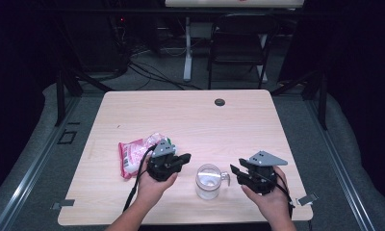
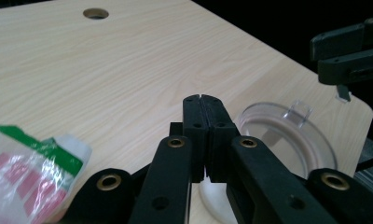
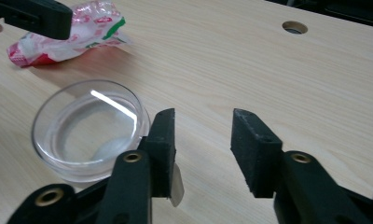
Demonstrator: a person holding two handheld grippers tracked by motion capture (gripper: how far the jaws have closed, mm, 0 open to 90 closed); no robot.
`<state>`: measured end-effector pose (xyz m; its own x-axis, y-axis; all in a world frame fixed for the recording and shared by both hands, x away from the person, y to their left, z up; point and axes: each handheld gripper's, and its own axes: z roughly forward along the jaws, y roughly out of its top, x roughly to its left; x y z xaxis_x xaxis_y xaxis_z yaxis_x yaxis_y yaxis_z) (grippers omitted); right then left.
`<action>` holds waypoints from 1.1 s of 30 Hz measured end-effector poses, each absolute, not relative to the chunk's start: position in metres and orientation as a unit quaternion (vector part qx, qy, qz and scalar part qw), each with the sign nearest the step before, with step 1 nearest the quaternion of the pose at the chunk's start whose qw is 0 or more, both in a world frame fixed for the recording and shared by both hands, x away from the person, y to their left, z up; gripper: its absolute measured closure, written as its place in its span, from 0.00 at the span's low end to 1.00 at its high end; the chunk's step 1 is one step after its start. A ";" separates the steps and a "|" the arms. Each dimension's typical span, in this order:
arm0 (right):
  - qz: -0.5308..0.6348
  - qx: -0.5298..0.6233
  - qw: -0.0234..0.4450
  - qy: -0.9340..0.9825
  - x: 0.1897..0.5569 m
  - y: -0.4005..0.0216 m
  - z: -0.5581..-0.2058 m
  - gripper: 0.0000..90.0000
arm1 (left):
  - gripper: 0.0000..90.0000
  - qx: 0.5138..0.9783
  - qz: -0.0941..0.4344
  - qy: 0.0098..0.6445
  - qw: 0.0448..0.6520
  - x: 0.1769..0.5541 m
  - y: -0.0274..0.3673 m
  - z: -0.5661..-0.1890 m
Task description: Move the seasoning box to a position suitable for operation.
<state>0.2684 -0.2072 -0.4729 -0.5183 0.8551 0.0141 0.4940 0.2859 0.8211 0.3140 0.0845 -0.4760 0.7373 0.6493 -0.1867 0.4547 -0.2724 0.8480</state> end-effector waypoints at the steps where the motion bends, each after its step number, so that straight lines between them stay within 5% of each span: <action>1: 0.409 0.437 0.220 0.770 0.269 -0.207 -0.471 0.71 | 1.00 0.791 0.099 0.346 0.494 0.314 0.084 -0.474; 13: 0.444 0.444 0.189 0.755 0.261 -0.207 -0.474 0.92 | 1.00 0.814 0.093 0.331 0.469 0.303 0.084 -0.491; 33: 0.442 0.450 0.149 0.761 0.268 -0.199 -0.495 0.90 | 1.00 0.839 0.070 0.312 0.440 0.292 0.076 -0.512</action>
